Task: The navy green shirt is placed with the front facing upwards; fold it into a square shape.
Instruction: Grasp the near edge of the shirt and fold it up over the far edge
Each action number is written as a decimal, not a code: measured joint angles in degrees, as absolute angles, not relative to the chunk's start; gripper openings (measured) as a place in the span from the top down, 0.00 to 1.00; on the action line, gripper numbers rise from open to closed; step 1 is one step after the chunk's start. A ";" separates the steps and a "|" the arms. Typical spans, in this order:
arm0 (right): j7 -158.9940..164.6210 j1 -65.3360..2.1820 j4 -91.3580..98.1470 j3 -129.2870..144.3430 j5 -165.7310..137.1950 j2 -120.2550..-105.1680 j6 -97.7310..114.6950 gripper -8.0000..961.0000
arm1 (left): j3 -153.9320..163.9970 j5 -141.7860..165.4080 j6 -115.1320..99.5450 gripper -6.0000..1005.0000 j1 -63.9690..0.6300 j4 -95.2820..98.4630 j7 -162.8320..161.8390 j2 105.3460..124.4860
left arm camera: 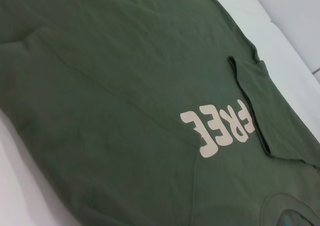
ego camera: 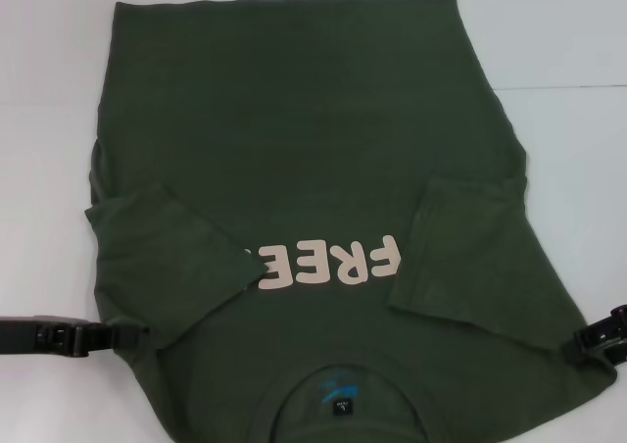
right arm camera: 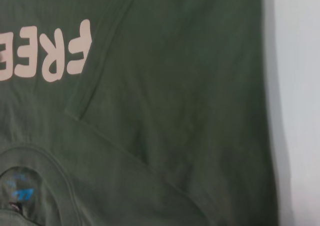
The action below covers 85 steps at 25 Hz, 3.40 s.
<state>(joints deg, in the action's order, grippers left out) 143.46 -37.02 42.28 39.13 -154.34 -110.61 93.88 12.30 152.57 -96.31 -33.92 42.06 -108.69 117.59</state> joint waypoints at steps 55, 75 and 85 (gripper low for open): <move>143.14 -37.23 42.46 38.70 -154.54 -112.54 94.27 0.21 | 12.30 152.58 -96.06 0.93 -33.74 42.01 -108.63 117.79; 143.39 -36.83 42.51 39.10 -155.73 -111.32 93.68 0.21 | 12.30 152.57 -96.20 0.93 -33.40 42.01 -108.70 117.82; 142.33 -36.36 42.31 38.65 -152.37 -111.83 94.81 0.20 | 12.30 152.58 -96.15 0.92 -33.69 42.01 -108.63 117.73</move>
